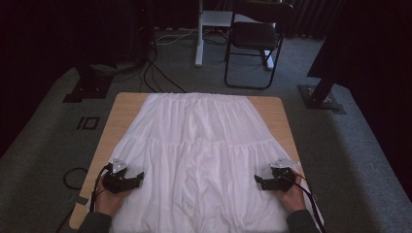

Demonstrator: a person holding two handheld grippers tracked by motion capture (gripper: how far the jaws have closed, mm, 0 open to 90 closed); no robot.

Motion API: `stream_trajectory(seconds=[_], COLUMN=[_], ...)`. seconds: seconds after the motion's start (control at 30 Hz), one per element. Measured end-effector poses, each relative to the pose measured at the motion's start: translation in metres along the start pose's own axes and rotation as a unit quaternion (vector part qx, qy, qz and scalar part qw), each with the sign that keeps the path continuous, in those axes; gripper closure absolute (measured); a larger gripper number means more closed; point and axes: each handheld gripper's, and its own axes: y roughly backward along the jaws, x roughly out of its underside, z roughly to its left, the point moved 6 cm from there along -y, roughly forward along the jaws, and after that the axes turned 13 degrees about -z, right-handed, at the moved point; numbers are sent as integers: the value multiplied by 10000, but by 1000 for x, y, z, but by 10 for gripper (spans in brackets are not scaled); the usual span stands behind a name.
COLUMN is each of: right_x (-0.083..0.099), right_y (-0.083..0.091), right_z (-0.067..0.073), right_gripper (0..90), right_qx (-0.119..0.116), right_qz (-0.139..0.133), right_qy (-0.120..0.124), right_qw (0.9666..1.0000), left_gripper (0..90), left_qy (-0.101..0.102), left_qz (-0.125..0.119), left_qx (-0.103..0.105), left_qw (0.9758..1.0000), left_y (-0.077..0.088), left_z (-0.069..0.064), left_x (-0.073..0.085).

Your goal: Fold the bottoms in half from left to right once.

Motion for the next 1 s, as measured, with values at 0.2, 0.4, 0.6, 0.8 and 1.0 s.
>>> stream_trajectory(seconds=[0.2,0.4,0.6,0.8,1.0], right_x=[0,0,0,1,1], right_y=[0,0,1,2,2], right_z=[0,0,0,0,0], right_gripper=[128,129,132,133,133], right_qx=[12,16,37,56,56], right_qz=[-3,-3,2,-5,-6], right_qy=[-5,-7,-30,-33,-34], right_qw=[10000,10000,10000,10000,10000], left_gripper=[340,291,273,256,232], left_qy=[47,-111,-198,-79,255], left_qz=[-59,-381,-252,6,83], left_qx=[-4,80,-378,-758,-910], left_qw=[10000,9992,9988,9971,9955], left_y=[6,31,53,66,78], left_z=[2,5,26,46,60], left_x=[-2,-20,-14,9,26])
